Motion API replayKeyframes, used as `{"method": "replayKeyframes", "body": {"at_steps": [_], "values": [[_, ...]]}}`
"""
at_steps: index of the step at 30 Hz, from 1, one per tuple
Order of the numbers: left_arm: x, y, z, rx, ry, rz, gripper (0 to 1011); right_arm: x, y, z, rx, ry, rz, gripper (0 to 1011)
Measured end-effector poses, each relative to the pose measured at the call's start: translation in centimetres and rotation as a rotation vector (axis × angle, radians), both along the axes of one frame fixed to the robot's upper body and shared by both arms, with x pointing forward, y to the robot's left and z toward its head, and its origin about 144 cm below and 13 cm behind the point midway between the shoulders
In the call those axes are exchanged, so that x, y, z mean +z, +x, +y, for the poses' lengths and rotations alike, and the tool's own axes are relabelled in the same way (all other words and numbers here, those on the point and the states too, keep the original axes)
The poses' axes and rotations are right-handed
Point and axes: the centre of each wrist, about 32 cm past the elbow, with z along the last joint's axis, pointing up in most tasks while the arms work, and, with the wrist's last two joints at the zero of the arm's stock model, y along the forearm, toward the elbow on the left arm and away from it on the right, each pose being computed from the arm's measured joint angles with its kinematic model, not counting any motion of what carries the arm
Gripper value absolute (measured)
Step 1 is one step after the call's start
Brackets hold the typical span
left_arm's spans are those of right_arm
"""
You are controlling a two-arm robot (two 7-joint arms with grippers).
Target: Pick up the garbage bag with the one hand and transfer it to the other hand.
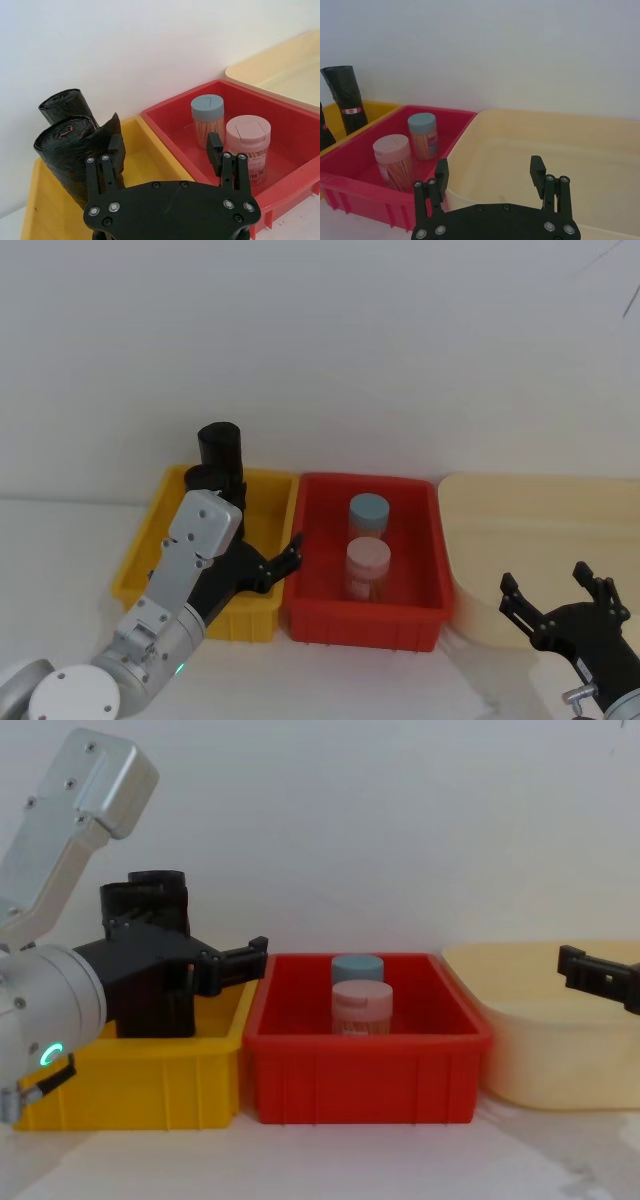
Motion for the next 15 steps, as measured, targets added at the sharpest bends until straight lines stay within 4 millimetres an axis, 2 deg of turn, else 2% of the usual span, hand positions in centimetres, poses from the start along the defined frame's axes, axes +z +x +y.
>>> {"method": "replayKeyframes", "body": {"at_steps": [15], "values": [[0.0,0.0,0.0,0.0,0.0,0.0,1000,0.0,0.0,0.0,0.0,0.0,0.0,1002]]}}
